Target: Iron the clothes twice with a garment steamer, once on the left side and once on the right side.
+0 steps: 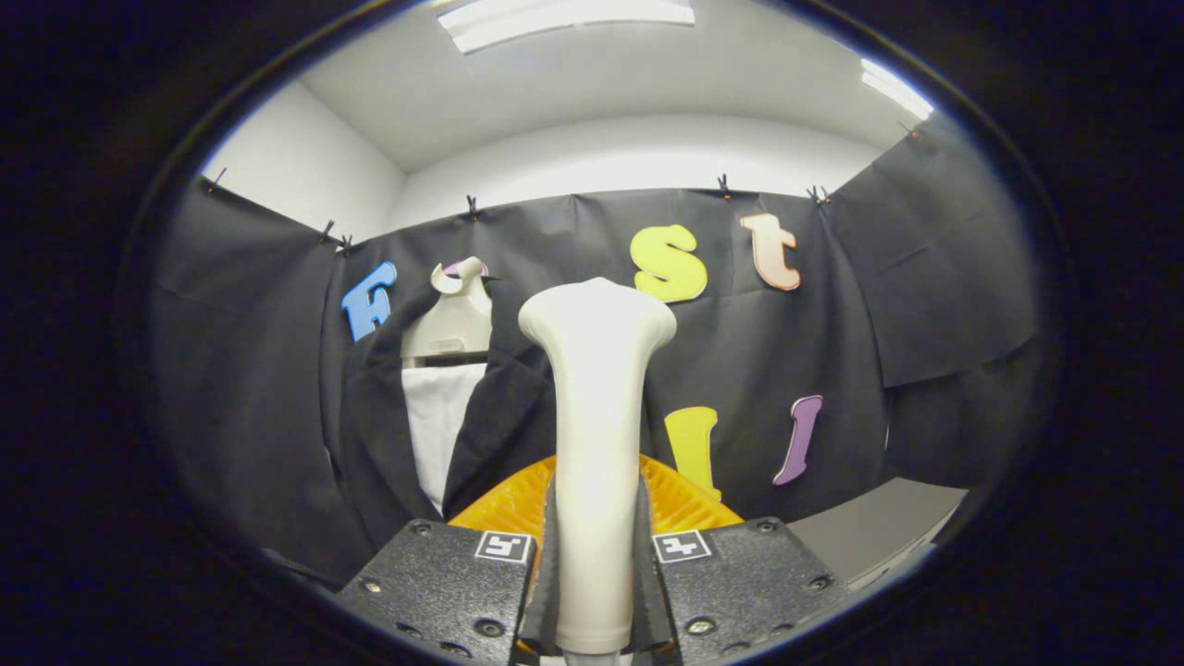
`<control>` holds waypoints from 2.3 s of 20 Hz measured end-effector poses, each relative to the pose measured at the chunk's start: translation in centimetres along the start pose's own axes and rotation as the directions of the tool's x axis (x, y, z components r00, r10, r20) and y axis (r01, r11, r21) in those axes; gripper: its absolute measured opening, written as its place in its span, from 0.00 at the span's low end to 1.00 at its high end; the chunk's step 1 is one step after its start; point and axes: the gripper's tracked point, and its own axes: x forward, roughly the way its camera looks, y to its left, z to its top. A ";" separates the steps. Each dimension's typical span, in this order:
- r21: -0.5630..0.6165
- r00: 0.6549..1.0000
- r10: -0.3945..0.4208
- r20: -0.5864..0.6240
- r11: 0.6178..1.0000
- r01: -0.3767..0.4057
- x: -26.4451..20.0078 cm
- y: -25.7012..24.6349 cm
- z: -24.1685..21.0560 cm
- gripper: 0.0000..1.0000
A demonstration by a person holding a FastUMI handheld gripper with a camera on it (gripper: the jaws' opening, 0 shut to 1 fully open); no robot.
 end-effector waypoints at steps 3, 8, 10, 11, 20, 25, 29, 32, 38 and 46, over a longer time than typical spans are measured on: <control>-0.035 0.999 0.007 0.038 0.999 -0.006 1.3 1.3 1.0 0.35; -0.074 1.000 0.025 -0.013 0.997 -0.026 2.2 2.7 -1.8 0.35; -0.097 0.999 0.014 -0.040 0.995 -0.017 2.5 2.6 -3.1 0.35; -0.097 0.998 0.018 -0.055 0.995 -0.023 2.4 2.7 -3.5 0.35; -0.120 0.989 0.019 -0.144 0.992 -0.037 -1.3 1.7 -9.2 0.35; -0.114 0.985 0.006 -0.171 0.993 -0.026 -2.9 0.7 -11.1 0.35; -0.113 0.980 0.004 -0.201 0.993 -0.027 -4.7 0.3 -13.0 0.35; -0.111 0.972 0.005 -0.236 0.993 -0.032 -6.0 0.2 -15.3 0.35; -0.124 0.961 0.013 -0.275 0.991 -0.049 -7.9 0.2 -17.6 0.35; -0.137 0.944 0.014 -0.330 0.989 -0.062 -10.0 -0.1 -21.1 0.35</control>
